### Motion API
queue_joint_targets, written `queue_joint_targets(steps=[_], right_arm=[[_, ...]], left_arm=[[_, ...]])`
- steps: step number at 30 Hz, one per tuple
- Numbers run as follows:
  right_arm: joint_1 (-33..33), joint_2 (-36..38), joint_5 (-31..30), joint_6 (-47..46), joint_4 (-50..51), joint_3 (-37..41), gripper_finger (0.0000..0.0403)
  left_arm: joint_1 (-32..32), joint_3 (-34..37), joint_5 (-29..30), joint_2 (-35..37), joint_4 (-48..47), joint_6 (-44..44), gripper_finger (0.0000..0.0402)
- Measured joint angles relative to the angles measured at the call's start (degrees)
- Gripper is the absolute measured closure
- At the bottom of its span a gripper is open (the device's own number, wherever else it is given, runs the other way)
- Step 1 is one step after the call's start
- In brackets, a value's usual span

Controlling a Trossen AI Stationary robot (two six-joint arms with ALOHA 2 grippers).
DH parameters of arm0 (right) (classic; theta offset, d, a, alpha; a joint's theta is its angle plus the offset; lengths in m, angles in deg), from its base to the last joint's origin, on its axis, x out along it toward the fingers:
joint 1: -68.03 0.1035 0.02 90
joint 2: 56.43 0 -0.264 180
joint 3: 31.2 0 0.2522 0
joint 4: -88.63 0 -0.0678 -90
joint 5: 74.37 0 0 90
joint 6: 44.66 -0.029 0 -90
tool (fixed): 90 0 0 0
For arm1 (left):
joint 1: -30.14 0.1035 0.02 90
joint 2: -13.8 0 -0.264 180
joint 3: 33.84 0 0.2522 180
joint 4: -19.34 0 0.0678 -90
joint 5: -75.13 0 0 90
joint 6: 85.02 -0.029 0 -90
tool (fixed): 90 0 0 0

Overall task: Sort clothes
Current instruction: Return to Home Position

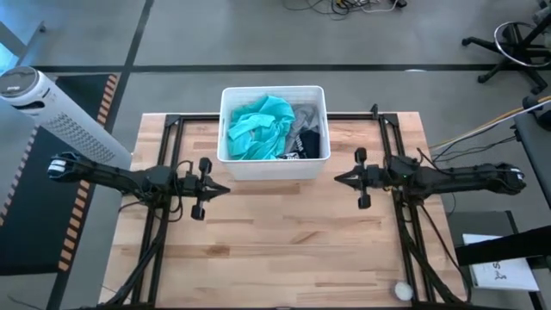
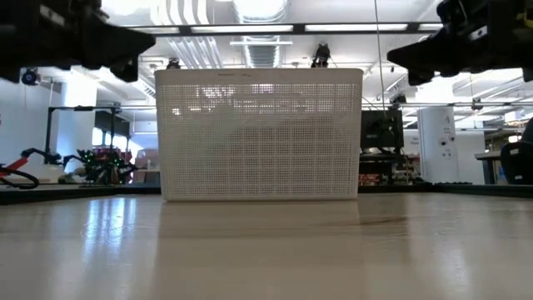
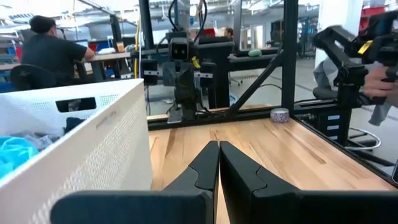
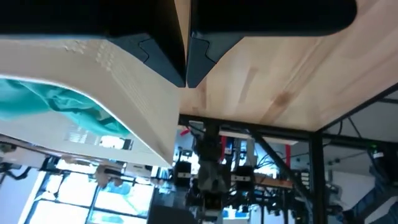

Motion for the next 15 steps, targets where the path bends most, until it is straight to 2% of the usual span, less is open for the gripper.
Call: queue_joint_targets(steps=[5, 10, 15], right_arm=[[-0.2, 4.9, -0.7, 0.0, 0.2, 3.2, 0.0403], [-0.8, 8.4, -0.8, 0.0, 0.2, 5.8, 0.0403], [-1.1, 12.1, -2.0, 0.0, 5.4, 6.3, 0.0403]], left_arm=[[0.0, 5.4, 0.1, 4.5, 1.5, 0.9, 0.0402], [0.1, 5.4, 0.2, 8.7, -5.0, 1.3, 0.0402], [0.1, 5.5, 1.6, 13.1, -9.4, 0.2, 0.0402]])
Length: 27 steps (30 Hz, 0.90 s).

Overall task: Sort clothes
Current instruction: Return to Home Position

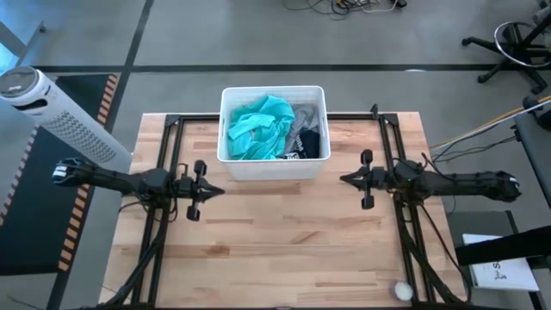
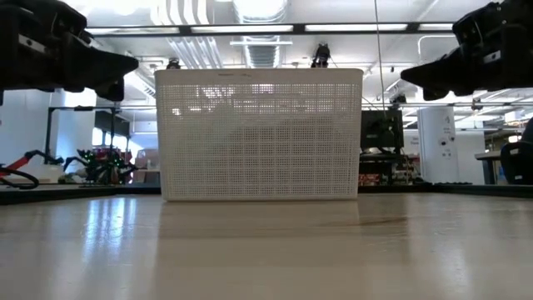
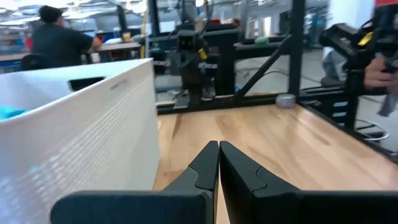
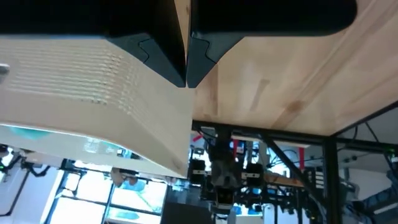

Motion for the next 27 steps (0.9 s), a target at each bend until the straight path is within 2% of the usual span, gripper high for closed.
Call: queue_joint_targets(steps=[5, 12, 16, 27], right_arm=[[0.0, 5.7, -0.6, -0.3, 6.7, 0.0, 0.0403], [0.0, 17.8, -1.6, -1.1, 18.8, 0.0, 0.0403], [0.0, 17.1, -2.7, -1.2, 20.5, -0.3, 0.0403], [0.0, 15.4, -2.2, -3.8, 20.4, -0.2, 0.0403]], left_arm=[[0.0, 0.0, 1.8, 5.3, -5.9, 1.1, 0.0402], [0.0, 0.0, 3.9, 15.0, -16.0, 1.3, 0.0402], [0.0, 0.0, 3.9, 19.4, -18.0, 0.8, 0.0402], [0.5, 0.0, 5.7, 17.1, -18.2, -0.6, 0.0402]])
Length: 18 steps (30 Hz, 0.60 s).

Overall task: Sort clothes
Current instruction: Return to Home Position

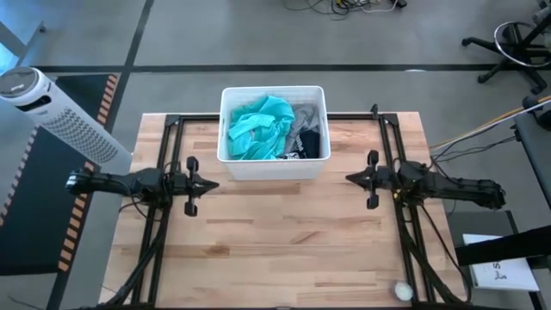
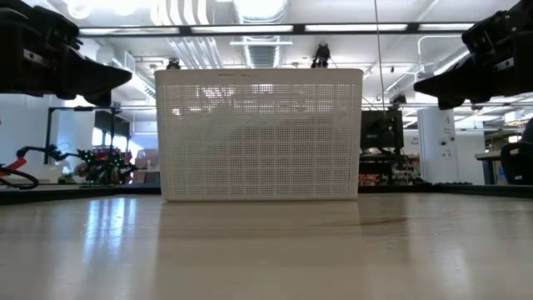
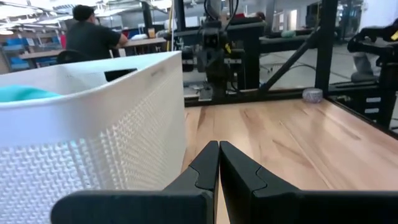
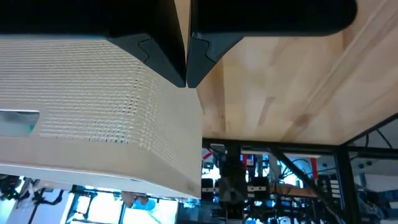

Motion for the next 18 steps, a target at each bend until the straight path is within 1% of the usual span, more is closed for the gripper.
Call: queue_joint_targets(steps=[3, 11, 14, 18], right_arm=[[0.0, -1.0, -0.7, -2.0, 0.0, 0.0, 0.0403], [0.0, -1.2, -2.4, -0.4, -1.2, 0.2, 0.0403], [-0.2, -0.7, -2.7, 1.1, -1.0, 0.3, 0.0403], [-0.8, 2.4, -2.9, 2.3, -1.5, 0.5, 0.0403]], left_arm=[[0.0, 0.0, 0.2, 0.1, 0.0, 0.5, 0.0402], [0.0, 0.0, 0.3, 0.0, 0.1, 1.0, 0.0402], [0.0, 0.0, 0.3, 0.2, 0.0, 1.0, 0.0402], [0.0, 0.0, 0.4, 0.2, 0.0, 1.3, 0.0402]])
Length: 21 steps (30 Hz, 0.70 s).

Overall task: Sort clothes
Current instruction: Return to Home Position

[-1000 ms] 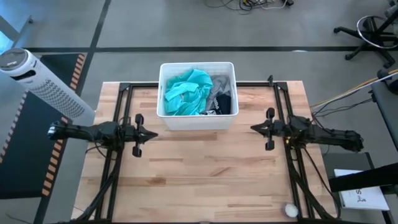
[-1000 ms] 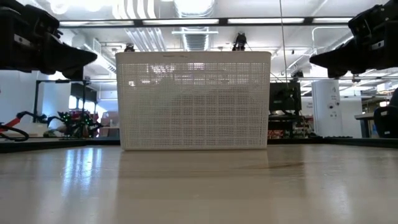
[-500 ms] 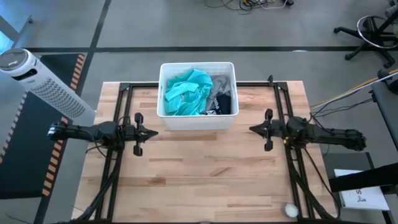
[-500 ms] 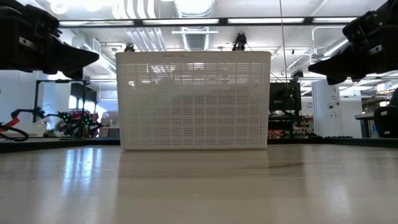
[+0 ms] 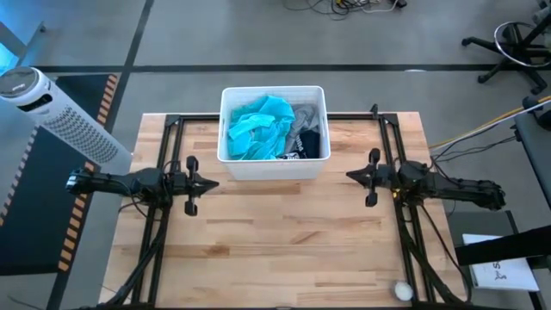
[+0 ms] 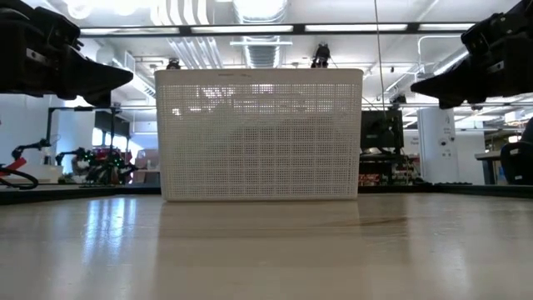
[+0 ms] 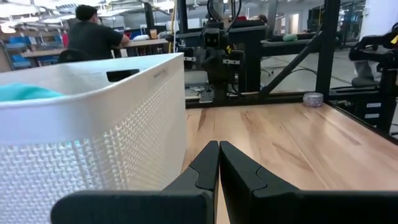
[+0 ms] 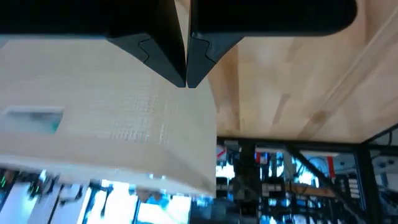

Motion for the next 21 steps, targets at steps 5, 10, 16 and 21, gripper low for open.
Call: queue_joint_targets(steps=[5, 10, 16, 21], right_arm=[[-1.1, -0.7, -2.2, 0.6, -0.6, 0.1, 0.0403], [-1.1, -0.8, -4.4, 3.7, -0.8, 0.1, 0.0403], [-1.1, -0.8, -4.4, 5.7, -0.8, 0.1, 0.0403], [-1.1, -0.9, -4.1, 5.6, -0.8, 0.1, 0.0403]], left_arm=[[0.0, 0.0, 3.2, 0.0, 0.4, -1.0, 0.0402], [0.0, 0.0, 3.6, -0.6, 0.5, 0.2, 0.0402], [0.0, 0.0, 3.7, -2.6, 1.0, 4.4, 0.0402], [0.0, 0.0, 3.7, -4.1, 1.3, 3.9, 0.0401]])
